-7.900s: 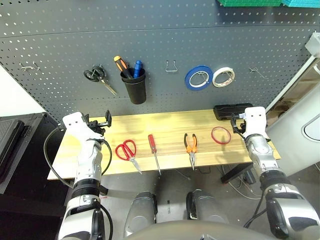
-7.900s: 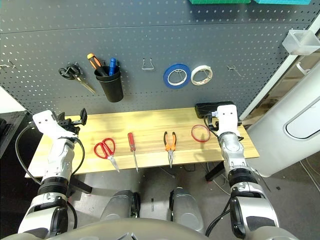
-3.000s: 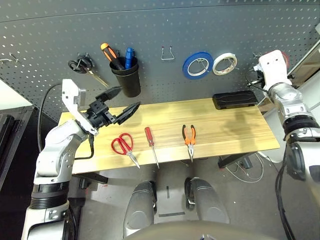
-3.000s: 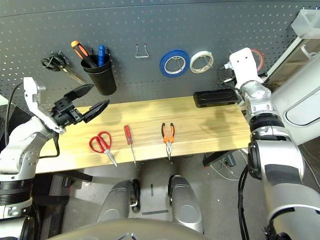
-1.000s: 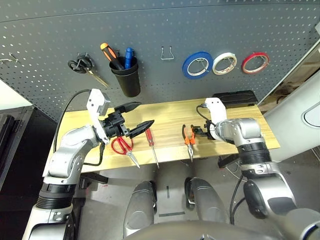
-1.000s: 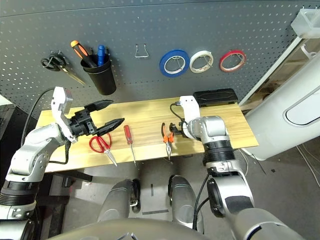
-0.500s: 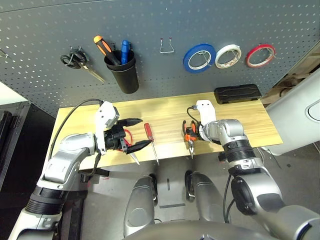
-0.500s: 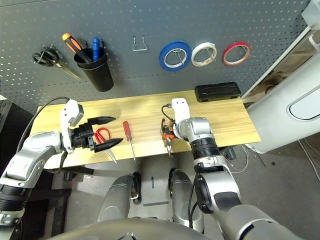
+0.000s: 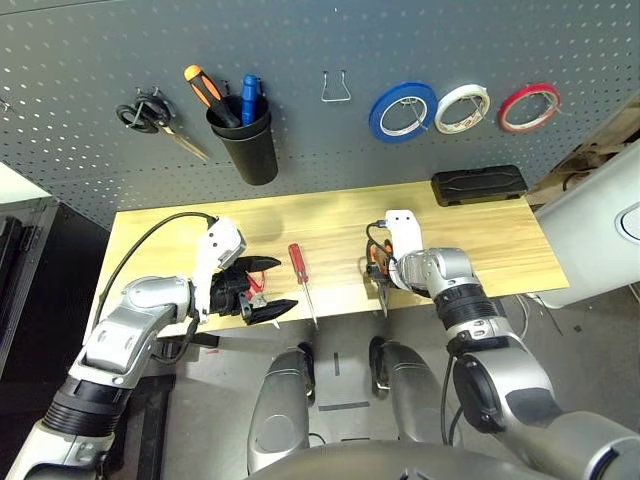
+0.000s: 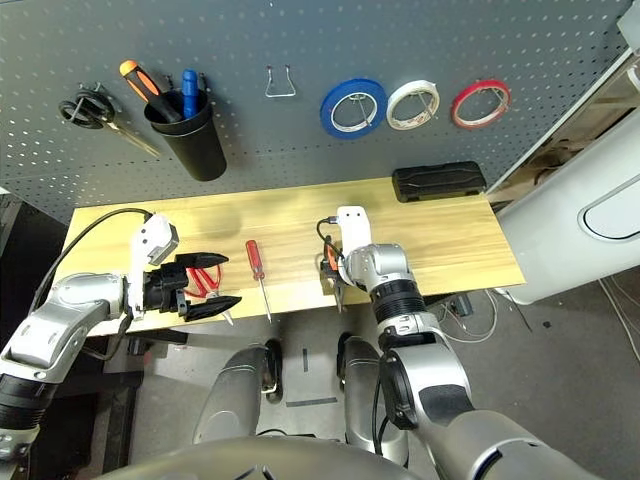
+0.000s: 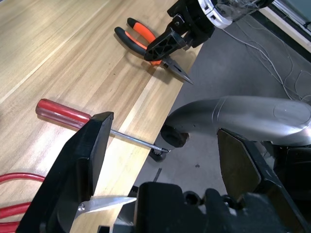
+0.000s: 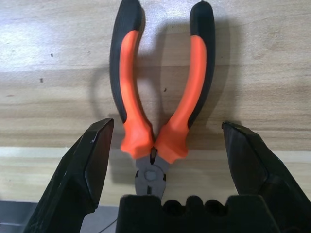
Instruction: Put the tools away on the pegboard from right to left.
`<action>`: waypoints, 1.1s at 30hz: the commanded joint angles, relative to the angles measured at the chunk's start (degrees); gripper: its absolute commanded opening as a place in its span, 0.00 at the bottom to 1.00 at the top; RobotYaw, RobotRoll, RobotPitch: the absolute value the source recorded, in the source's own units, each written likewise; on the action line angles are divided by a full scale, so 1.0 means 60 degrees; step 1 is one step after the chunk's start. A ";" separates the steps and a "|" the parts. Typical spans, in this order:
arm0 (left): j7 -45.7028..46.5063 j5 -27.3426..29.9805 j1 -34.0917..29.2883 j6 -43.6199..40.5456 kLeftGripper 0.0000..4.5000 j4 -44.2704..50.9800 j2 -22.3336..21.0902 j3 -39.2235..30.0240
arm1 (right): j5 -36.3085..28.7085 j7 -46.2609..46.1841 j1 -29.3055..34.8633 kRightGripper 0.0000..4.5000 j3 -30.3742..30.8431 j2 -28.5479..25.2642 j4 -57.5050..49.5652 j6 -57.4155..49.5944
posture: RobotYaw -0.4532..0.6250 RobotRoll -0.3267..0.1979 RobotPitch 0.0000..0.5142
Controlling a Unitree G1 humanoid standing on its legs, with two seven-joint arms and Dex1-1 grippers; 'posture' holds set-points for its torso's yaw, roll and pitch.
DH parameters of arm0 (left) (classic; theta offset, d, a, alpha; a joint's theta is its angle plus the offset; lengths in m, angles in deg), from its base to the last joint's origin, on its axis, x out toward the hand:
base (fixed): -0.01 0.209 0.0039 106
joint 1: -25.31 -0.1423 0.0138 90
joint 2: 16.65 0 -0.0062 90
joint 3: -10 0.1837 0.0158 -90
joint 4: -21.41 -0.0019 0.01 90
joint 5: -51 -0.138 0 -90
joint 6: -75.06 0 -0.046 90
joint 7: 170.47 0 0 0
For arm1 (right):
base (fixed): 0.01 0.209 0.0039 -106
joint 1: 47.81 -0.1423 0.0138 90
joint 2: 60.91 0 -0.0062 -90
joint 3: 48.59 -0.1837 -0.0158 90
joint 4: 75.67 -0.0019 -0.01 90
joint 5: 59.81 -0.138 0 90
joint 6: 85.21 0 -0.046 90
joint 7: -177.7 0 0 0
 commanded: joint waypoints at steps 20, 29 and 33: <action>0.0646 0.0573 0.0101 -0.0249 1.00 0.0678 0.0525 -0.0701 | -0.0041 0.0306 -0.0414 0.67 -0.0030 -0.0288 -0.0165 0.0199 | 0.42 0.62 0.31; 0.0766 0.1380 0.0476 -0.0314 1.00 0.1036 0.0772 -0.1661 | -0.0833 0.2531 0.0976 0.67 0.1282 -0.1936 -0.5807 -0.1826 | 0.42 0.62 0.25; 0.0800 0.2013 0.0866 -0.0793 1.00 0.1471 0.0695 -0.2008 | -0.1306 0.3659 0.1302 0.67 0.1704 -0.2862 -0.7549 -0.1893 | 0.42 0.62 0.22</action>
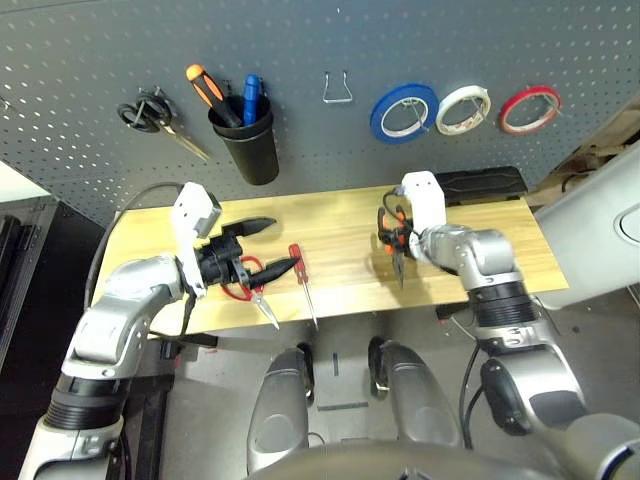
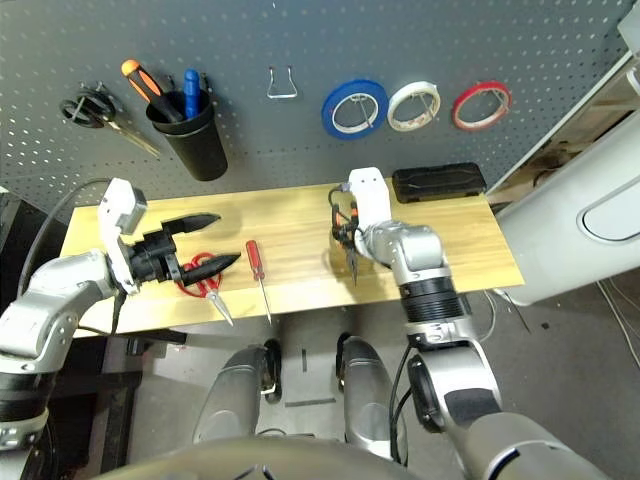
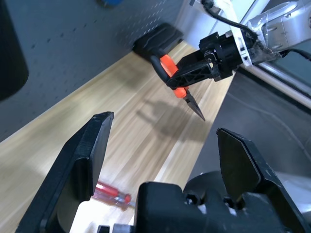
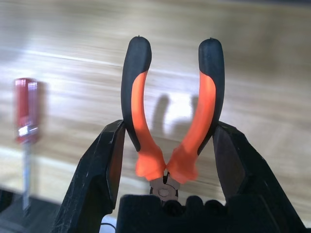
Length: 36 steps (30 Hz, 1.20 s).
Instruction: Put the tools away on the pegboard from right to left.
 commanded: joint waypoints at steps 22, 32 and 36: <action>0.0240 0.2285 0.1325 -0.1645 1.00 0.0461 -0.0677 -0.1483 | -0.0793 0.2750 -0.1088 0.67 0.0374 -0.0775 -0.1883 0.4685 | 0.43 0.62 0.19; 0.0350 0.2574 0.1292 -0.1667 1.00 0.0285 -0.0816 -0.2000 | 0.0110 0.2427 -0.2531 0.67 0.0230 -0.0257 -0.0050 0.8044 | 0.43 0.62 0.21; 0.0262 0.2591 0.1338 -0.1689 1.00 0.0152 -0.1005 -0.2214 | 0.0670 0.2301 -0.3172 0.67 0.0311 -0.0128 0.0777 0.9473 | 0.43 0.62 0.22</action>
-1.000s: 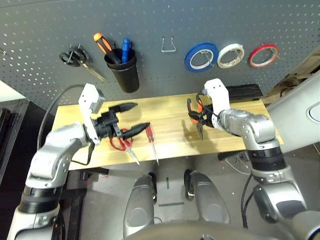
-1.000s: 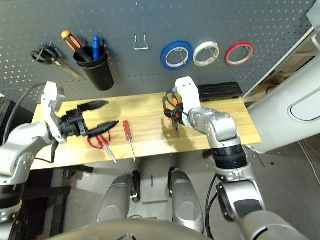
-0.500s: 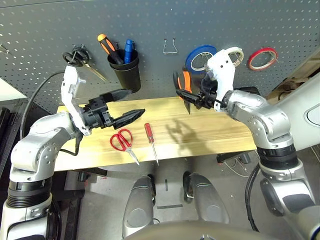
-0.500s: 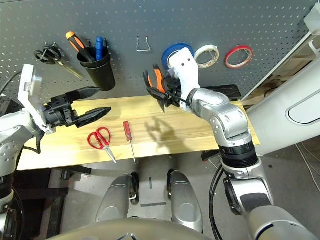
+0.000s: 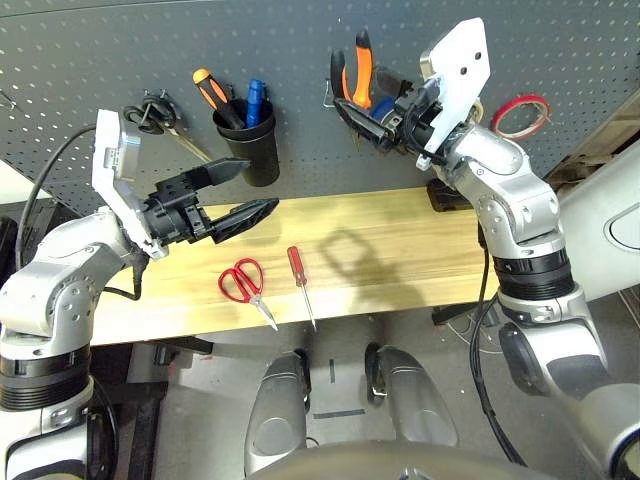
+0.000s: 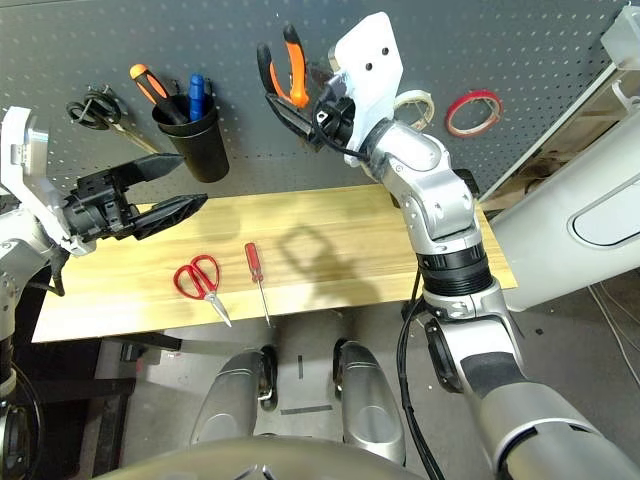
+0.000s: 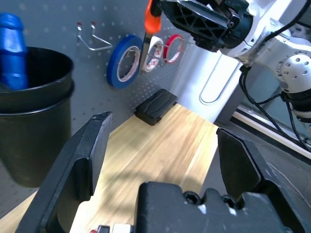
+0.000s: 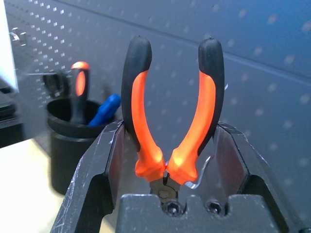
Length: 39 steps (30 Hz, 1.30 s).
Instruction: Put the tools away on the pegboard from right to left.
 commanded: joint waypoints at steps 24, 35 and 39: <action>-0.0284 -0.0045 -0.0250 -0.0153 1.00 -0.0486 -0.0963 -0.0322 | 0.2486 -0.0807 -0.1708 0.67 0.0598 0.0715 0.3333 0.4854 | 0.44 0.62 0.26; -0.0229 0.0015 -0.0138 -0.0238 1.00 -0.0417 -0.0927 -0.0199 | 0.2978 -0.1334 -0.2446 0.67 0.0619 0.0968 0.5166 0.6196 | 0.44 0.62 0.25; -0.0227 0.0004 -0.0166 -0.0235 1.00 -0.0392 -0.0926 -0.0208 | 0.2886 -0.1394 -0.2616 0.67 0.0551 0.1059 0.5586 0.6395 | 0.45 0.62 0.25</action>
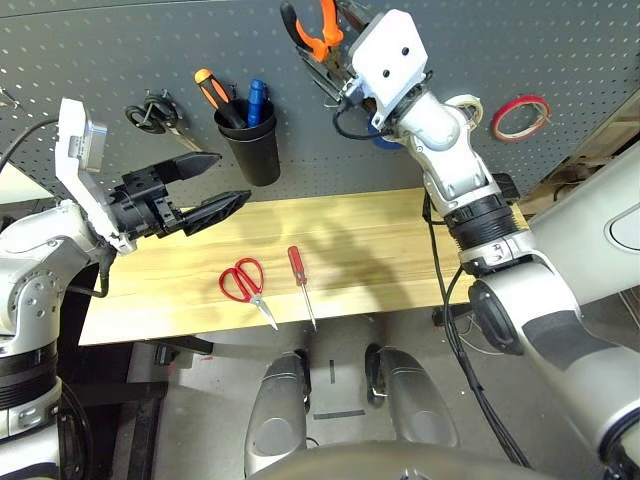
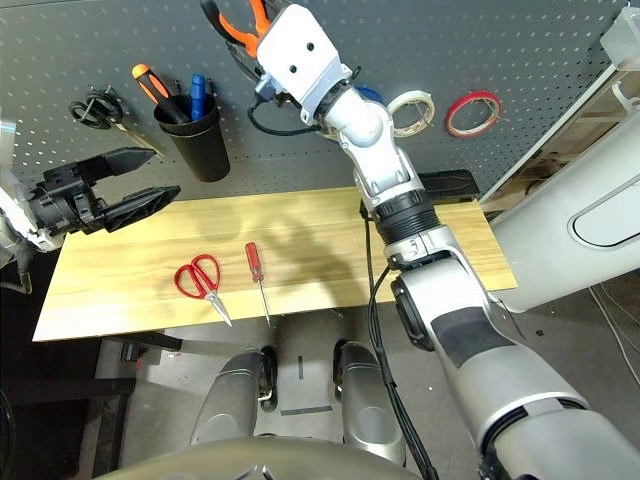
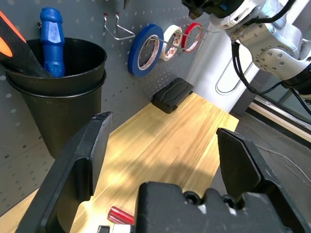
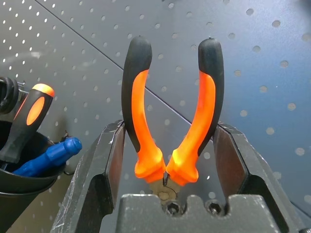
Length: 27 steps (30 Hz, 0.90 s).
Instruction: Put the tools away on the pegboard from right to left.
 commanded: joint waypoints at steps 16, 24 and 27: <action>0.0098 0.0018 -0.0099 -0.0102 1.00 0.0263 0.0057 0.0119 | -0.0590 -0.0440 -0.0467 0.67 -0.0589 0.0582 0.1368 0.0541 | 0.46 0.62 0.24; 0.0240 0.0034 -0.0162 -0.0084 1.00 0.0362 0.0147 0.0081 | -0.0647 -0.0504 -0.0584 0.67 -0.0698 0.0704 0.1985 0.0802 | 0.47 0.62 0.24; 0.0298 0.0063 -0.0190 -0.0097 1.00 0.0428 0.0188 0.0095 | -0.0644 -0.0556 -0.0719 0.67 -0.0782 0.0757 0.2406 0.0948 | 0.47 0.62 0.24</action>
